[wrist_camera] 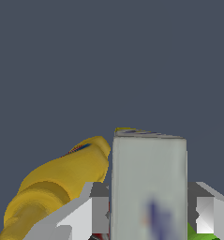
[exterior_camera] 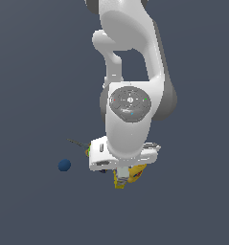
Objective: Pick up a designated object from a clutter of objects.
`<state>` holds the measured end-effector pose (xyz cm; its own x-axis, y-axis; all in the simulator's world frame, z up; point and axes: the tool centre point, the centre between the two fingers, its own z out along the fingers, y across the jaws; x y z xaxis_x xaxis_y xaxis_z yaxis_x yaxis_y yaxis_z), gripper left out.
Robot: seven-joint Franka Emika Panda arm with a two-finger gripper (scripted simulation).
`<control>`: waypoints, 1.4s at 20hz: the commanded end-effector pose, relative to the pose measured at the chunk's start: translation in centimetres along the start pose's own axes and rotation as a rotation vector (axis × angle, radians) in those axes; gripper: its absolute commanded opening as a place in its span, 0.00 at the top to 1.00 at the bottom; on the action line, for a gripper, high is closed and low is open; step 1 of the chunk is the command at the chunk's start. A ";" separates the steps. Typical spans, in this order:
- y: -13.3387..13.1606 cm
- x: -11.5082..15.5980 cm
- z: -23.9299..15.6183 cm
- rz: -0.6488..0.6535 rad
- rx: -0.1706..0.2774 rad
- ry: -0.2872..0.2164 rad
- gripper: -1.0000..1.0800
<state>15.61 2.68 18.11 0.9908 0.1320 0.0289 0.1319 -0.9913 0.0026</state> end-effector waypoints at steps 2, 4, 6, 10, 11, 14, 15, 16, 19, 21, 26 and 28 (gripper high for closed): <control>-0.8 -0.3 -1.7 -0.001 0.000 0.000 1.00; -1.5 -0.7 -3.1 -0.001 0.000 -0.001 1.00; -2.2 -1.1 -4.7 0.000 0.000 -0.003 1.00; -4.1 -2.0 -8.6 0.000 0.000 -0.006 1.00; -4.6 -2.2 -9.6 0.000 0.000 -0.007 1.00; -6.0 -2.9 -12.8 0.000 -0.001 -0.010 1.00; -6.5 -3.1 -13.8 0.000 -0.001 -0.011 1.00; -7.0 -3.3 -14.9 0.000 -0.001 -0.012 1.00; -8.5 -4.0 -18.0 0.000 0.000 -0.015 1.00; -9.4 -4.4 -20.0 0.000 0.000 -0.017 1.00; -11.8 -5.2 -24.9 0.001 0.001 -0.021 1.00; -12.6 -5.5 -26.7 0.001 0.001 -0.023 1.00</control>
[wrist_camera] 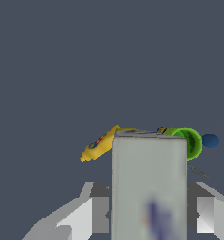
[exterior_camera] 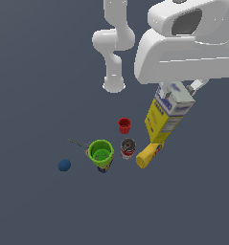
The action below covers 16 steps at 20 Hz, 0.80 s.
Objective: Pick up a designated object from a clutter of objects.
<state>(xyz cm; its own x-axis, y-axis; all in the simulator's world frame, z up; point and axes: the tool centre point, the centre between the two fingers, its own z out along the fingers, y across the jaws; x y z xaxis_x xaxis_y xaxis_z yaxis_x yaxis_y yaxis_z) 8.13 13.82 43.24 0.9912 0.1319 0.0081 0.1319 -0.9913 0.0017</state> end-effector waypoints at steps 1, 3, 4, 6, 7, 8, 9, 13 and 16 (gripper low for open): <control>-1.0 -0.4 -2.1 0.001 0.000 -0.003 1.00; -1.6 -0.6 -3.5 0.001 0.001 -0.004 1.00; -1.9 -0.7 -4.1 0.001 0.001 -0.005 1.00; -2.4 -0.9 -5.1 0.001 0.001 -0.006 1.00; -2.6 -0.9 -5.5 0.001 0.001 -0.006 1.00; -2.8 -1.0 -5.9 0.001 0.001 -0.007 1.00; -3.0 -1.0 -6.3 0.001 0.001 -0.007 1.00; -3.4 -1.1 -7.1 0.001 0.002 -0.008 1.00; -3.6 -1.1 -7.4 0.001 0.002 -0.008 1.00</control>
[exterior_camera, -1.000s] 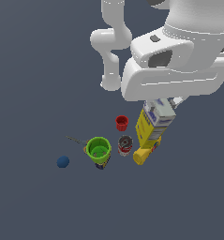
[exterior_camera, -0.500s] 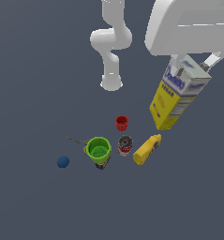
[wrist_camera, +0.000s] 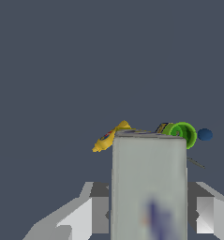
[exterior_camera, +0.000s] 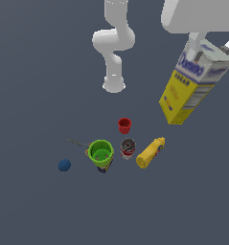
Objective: Pick up a designated object from a clutter of objects.
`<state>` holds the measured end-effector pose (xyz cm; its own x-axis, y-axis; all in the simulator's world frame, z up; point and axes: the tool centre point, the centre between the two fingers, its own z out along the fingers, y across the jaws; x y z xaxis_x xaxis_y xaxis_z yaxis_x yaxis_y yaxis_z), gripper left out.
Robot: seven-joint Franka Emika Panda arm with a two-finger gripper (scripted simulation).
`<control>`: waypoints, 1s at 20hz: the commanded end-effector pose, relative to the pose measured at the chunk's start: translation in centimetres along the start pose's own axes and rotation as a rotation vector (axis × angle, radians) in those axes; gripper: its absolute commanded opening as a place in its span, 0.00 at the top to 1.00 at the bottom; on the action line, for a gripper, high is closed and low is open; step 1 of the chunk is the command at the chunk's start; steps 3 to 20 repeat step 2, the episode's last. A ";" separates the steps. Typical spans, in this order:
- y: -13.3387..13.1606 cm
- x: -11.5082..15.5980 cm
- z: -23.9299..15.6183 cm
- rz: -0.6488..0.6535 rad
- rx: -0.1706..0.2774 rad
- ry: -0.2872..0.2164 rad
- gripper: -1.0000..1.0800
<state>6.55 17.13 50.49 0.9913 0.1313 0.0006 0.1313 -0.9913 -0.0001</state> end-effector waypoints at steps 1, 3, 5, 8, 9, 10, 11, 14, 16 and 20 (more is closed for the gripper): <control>-0.1 0.0 -0.2 0.000 0.000 0.000 1.00; -0.1 0.0 -0.2 0.000 0.000 0.000 1.00; -0.1 0.0 -0.2 0.000 0.000 0.000 1.00; -0.1 0.0 -0.2 0.000 0.000 0.000 1.00; -0.1 0.0 -0.2 0.000 0.000 0.000 1.00; -0.1 0.0 -0.2 0.000 0.000 0.000 1.00; -0.1 0.0 -0.2 0.000 0.000 0.000 1.00; -0.1 0.0 -0.2 0.000 0.000 0.000 1.00; -0.1 0.0 -0.2 0.000 0.000 0.000 1.00; -0.1 0.0 -0.2 0.000 0.000 0.000 1.00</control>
